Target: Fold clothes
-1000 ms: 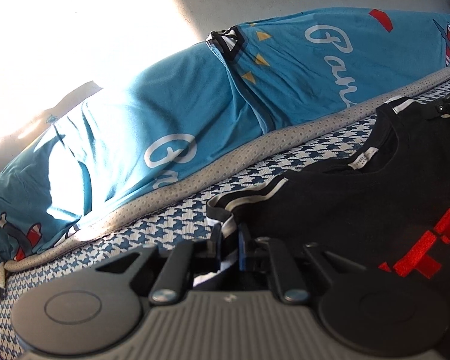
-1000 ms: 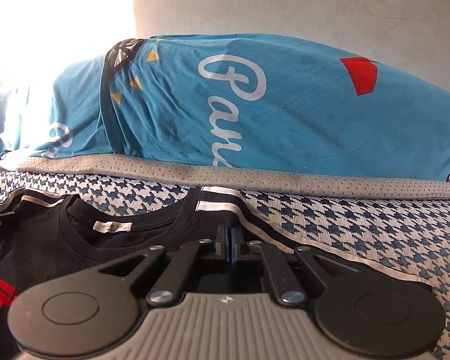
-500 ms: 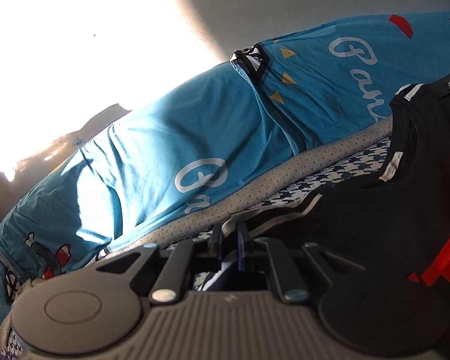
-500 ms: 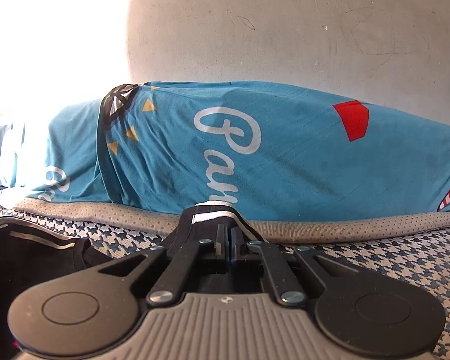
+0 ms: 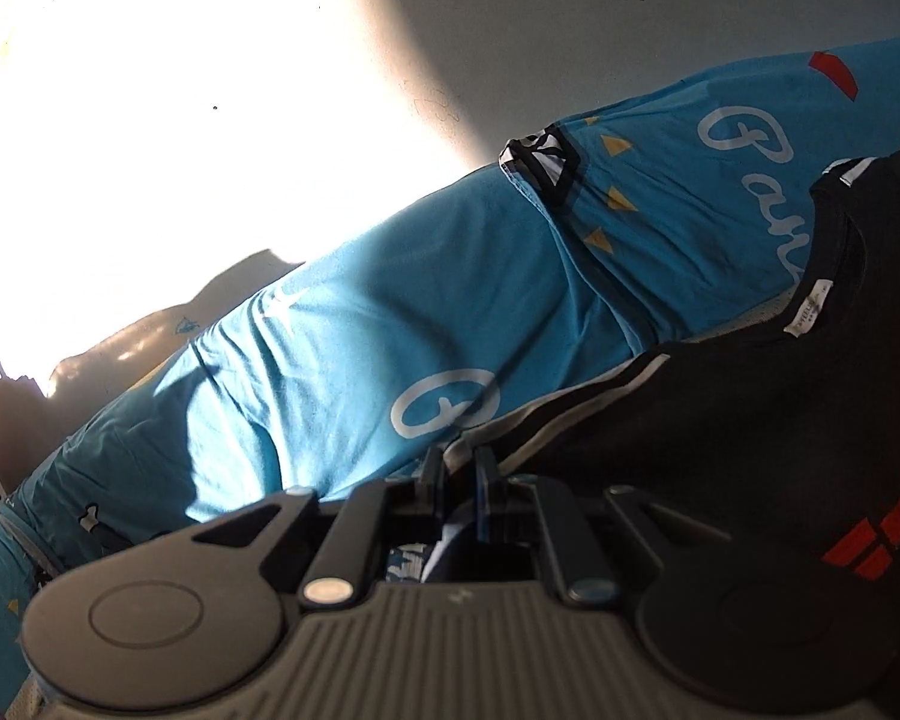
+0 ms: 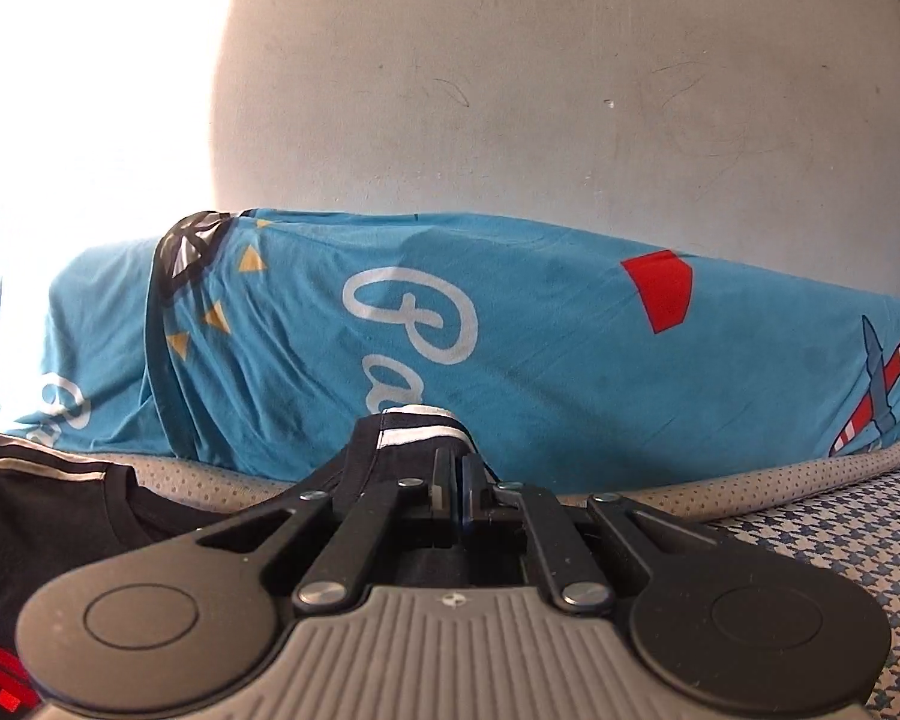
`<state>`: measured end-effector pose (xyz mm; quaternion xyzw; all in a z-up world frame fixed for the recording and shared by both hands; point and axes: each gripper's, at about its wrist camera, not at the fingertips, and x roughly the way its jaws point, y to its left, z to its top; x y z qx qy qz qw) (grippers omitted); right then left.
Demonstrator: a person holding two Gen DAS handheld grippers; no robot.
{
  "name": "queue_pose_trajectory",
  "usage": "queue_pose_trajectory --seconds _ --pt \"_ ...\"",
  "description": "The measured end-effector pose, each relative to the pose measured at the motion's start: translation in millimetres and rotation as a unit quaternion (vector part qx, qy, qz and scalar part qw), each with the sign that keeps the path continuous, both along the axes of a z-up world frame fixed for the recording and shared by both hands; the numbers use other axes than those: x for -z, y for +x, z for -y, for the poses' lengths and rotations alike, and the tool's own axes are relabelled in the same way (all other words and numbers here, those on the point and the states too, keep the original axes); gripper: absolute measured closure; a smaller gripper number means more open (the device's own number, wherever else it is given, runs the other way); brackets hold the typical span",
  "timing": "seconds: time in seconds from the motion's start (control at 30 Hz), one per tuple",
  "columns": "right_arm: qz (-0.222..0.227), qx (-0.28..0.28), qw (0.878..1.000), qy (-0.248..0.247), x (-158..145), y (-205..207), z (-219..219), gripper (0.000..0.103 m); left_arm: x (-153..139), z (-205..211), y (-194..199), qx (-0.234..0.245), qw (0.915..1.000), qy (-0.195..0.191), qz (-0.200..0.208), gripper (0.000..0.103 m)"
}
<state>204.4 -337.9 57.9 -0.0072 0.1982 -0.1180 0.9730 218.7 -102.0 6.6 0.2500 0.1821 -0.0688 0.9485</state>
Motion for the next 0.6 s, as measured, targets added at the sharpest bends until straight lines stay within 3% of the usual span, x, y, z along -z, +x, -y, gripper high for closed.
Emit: queue_pose_trajectory --seconds 0.1,0.17,0.23,0.27,0.3,0.43,0.6 --pt "-0.043 -0.015 0.998 0.048 11.0 6.9 9.0 0.097 18.5 0.0 9.5 -0.022 0.9991 0.034 -0.016 0.085" --pt "-0.057 -0.015 0.995 0.077 15.0 5.8 16.1 0.083 22.0 -2.2 9.8 -0.026 0.9987 0.037 -0.023 0.083" --pt "-0.057 -0.018 0.993 0.102 14.0 2.5 23.0 0.080 14.9 -7.1 10.6 -0.045 0.9986 0.016 -0.021 0.057" --pt "-0.056 -0.019 0.992 0.109 12.1 0.8 25.5 0.079 10.7 -9.8 11.1 -0.056 0.9983 0.004 -0.018 0.024" --pt "-0.054 -0.019 0.992 0.115 10.1 -1.3 27.8 0.079 6.5 -12.4 11.6 -0.067 0.9976 -0.008 -0.016 0.010" --pt "-0.049 -0.028 0.990 0.128 2.0 -11.6 35.9 0.074 -14.0 -21.9 8.5 -0.084 0.9956 -0.042 -0.001 0.009" --pt "-0.056 0.004 0.990 0.127 -2.4 -25.0 55.3 0.074 -35.4 -30.9 -5.2 -0.081 0.9927 -0.089 -0.006 0.007"
